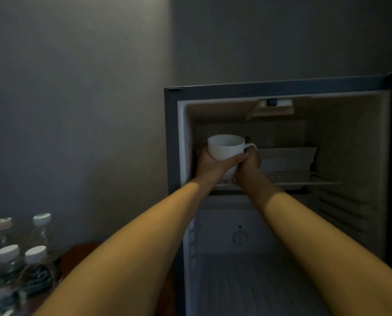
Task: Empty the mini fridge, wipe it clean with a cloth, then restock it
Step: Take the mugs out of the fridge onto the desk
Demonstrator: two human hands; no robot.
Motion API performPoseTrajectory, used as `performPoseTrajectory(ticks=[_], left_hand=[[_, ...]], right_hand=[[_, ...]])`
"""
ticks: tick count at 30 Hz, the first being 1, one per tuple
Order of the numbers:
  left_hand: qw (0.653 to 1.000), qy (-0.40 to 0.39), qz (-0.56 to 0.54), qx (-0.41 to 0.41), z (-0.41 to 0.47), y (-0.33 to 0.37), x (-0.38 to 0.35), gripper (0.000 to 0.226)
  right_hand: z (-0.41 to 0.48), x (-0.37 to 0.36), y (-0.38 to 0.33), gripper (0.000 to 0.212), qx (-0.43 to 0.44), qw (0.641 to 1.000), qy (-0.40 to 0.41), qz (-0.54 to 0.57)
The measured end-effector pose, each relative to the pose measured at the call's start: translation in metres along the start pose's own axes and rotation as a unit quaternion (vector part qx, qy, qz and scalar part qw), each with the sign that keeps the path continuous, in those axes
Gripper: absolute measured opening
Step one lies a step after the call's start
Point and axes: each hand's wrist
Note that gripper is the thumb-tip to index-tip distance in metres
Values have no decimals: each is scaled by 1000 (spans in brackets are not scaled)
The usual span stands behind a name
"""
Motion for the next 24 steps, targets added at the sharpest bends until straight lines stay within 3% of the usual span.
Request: performPoseTrajectory(ticks=[4,10,14,20,24], left_hand=[[1000,6,-1,10,-14,8,8,80],[999,32,14,13,-37,18,7,93],[1000,19,-6,-20,-60,28,9,91],[998,-8,16,-63,-101,44,16,77],[997,-15,17,-68,-131,49,21,83]], right_hand=[[-9,-3,2,46,5,1000,-23,-1],[-32,4,-9,46,12,1000,-28,-7],[-49,9,-22,41,5,996,-85,38],[-83,23,-35,66,-18,993,-117,29],[-107,35,-42,67,-27,988,-149,10]])
Point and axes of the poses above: each hand's wrist, its own z-axis towards the middle knuckle, its own x-axis out of the back of the hand, y = z × x, and after that the axes turned 7 degrees about x, right-handed
